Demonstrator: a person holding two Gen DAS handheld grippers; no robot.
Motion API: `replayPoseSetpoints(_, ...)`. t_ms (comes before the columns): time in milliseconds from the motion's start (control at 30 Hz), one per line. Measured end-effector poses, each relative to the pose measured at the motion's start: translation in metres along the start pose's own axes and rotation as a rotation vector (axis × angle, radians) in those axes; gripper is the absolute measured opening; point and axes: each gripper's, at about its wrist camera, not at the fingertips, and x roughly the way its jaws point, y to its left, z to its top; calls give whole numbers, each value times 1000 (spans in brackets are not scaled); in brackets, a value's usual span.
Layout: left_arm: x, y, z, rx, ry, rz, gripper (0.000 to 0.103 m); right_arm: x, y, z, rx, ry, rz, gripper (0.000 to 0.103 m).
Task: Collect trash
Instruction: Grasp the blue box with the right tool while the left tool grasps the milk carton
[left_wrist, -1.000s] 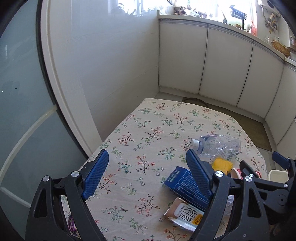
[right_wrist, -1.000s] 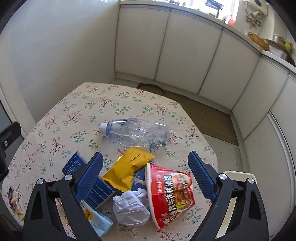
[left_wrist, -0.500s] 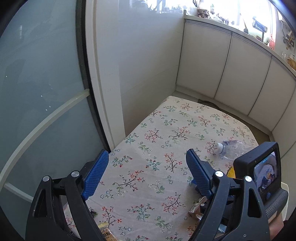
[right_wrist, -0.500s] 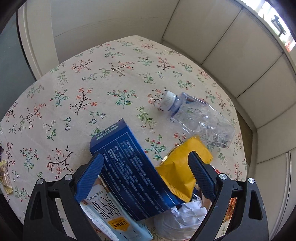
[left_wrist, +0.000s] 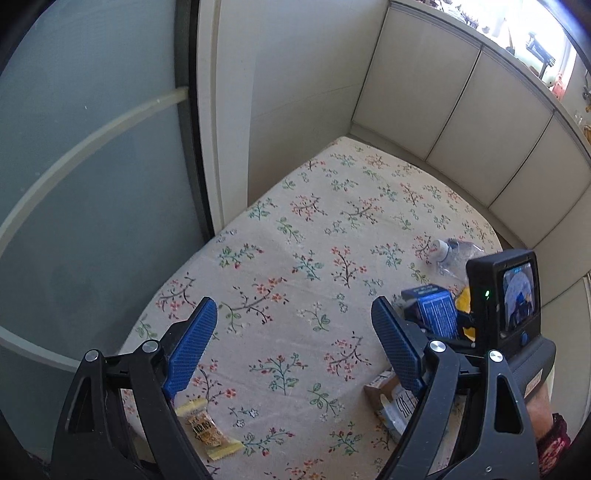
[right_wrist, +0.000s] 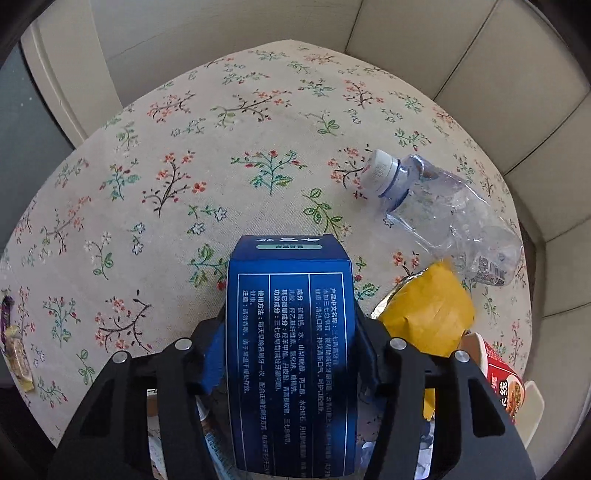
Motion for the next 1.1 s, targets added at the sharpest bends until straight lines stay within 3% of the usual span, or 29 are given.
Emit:
replayPoseSetpoints(300, 38, -37, -41, -11, 265, -129, 82, -49, -38, 13, 178, -150, 67, 56)
replayPoseSetpoints(567, 76, -65, -68, -98, 437, -159, 82, -74, -72, 11, 275, -215, 107, 56)
replayPoseSetpoints(867, 101, -87, -79, -118, 500, -155, 81, -82, -83, 8, 312, -232, 123, 57)
replayPoseSetpoints(933, 109, -90, -84, -110, 540, -156, 72, -83, -83, 7, 313, -234, 123, 57)
replayPoseSetpoints(1000, 106, -92, -83, -70, 510, -165, 60, -83, -84, 6, 318, -236, 124, 57)
replayPoseSetpoints(1100, 105, -83, -80, -82, 491, -193, 58, -84, -87, 5, 330, -239, 132, 57)
